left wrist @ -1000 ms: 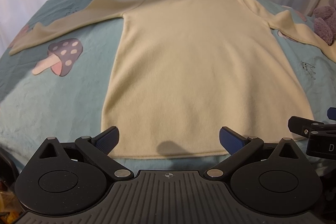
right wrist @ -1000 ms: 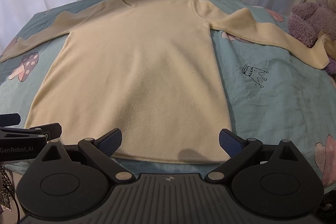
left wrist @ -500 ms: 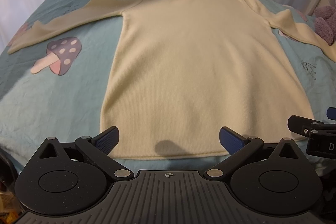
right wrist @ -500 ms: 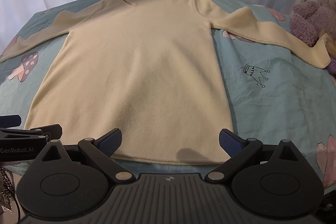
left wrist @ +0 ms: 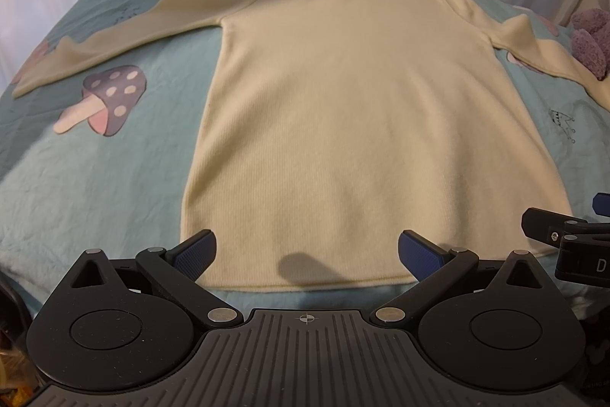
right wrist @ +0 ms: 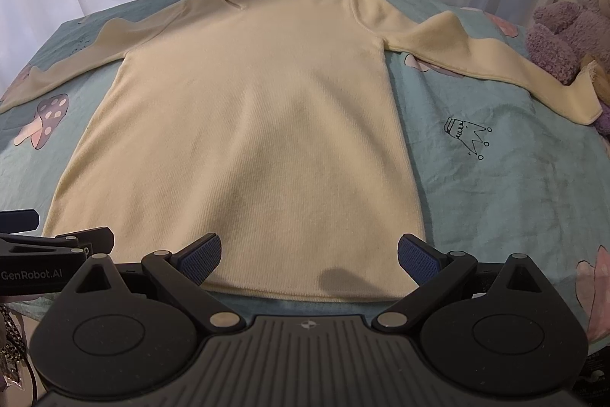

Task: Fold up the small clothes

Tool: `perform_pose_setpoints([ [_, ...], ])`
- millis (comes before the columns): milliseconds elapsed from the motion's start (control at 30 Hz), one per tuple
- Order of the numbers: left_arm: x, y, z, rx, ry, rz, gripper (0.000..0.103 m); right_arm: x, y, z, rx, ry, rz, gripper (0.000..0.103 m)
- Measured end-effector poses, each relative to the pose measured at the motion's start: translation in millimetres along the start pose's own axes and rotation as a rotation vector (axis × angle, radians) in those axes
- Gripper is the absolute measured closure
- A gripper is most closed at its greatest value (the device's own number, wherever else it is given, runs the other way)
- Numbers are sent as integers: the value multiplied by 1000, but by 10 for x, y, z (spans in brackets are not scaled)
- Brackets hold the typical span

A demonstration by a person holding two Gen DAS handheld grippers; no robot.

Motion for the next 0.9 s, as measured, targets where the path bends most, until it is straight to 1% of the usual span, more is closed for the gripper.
perform_pose_setpoints([
  [900,-23,29,47,-2,9,-13,0,-23,34,39,0,8,-11,4],
])
Point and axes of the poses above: each gripper's, at about its wrist camera, not at the fingertips, and y roughly the way its jaws point, z to its right, x to its underside, the point moved 4 cm from there along y, roughly the way its jaws point, and after that the axes turned 14 degrees about -x, right-handed, at the moved point
